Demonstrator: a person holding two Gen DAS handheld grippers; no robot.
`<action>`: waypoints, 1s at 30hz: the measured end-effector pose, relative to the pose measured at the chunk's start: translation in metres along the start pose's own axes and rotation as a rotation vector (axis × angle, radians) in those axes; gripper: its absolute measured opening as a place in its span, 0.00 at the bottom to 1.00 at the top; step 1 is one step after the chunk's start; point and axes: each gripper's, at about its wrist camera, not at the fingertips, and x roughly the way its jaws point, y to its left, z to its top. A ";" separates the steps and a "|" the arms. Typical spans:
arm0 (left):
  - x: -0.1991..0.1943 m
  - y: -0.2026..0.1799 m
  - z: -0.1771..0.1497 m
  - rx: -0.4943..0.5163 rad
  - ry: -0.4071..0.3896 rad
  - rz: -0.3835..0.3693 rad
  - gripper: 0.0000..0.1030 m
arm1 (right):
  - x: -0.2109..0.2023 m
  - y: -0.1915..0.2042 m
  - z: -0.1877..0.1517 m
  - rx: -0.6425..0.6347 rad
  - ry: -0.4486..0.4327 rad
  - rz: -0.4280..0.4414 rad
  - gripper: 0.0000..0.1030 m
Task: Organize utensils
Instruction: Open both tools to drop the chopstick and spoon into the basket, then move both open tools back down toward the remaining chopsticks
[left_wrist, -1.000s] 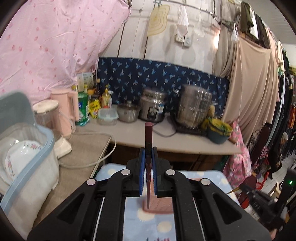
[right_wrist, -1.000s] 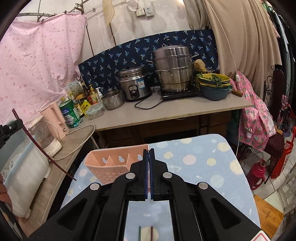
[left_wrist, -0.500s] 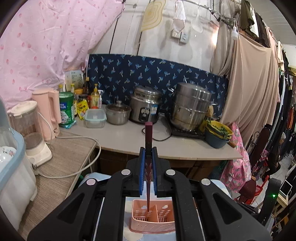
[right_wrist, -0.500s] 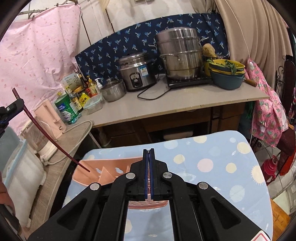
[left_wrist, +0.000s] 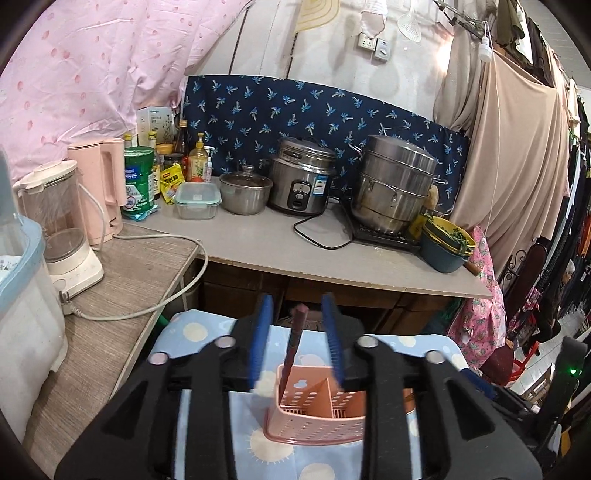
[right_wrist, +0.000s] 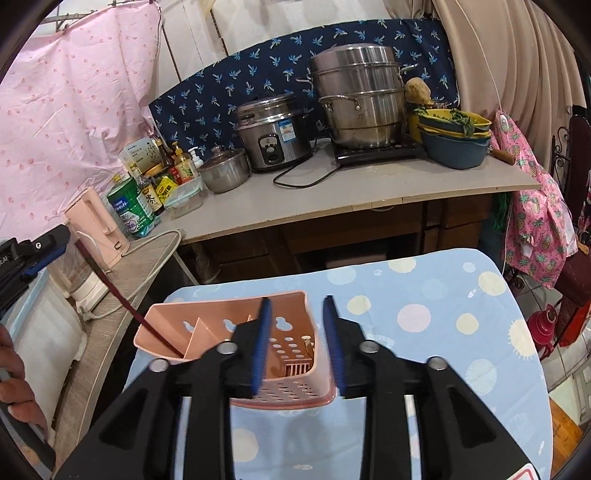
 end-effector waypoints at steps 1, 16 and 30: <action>-0.004 0.001 -0.001 0.000 -0.004 0.002 0.36 | -0.005 0.001 -0.001 0.001 -0.004 0.005 0.33; -0.078 0.011 -0.078 0.079 0.068 0.033 0.54 | -0.087 0.015 -0.079 -0.042 0.015 -0.014 0.43; -0.117 0.032 -0.186 0.116 0.190 0.085 0.53 | -0.130 0.003 -0.185 -0.064 0.118 -0.077 0.44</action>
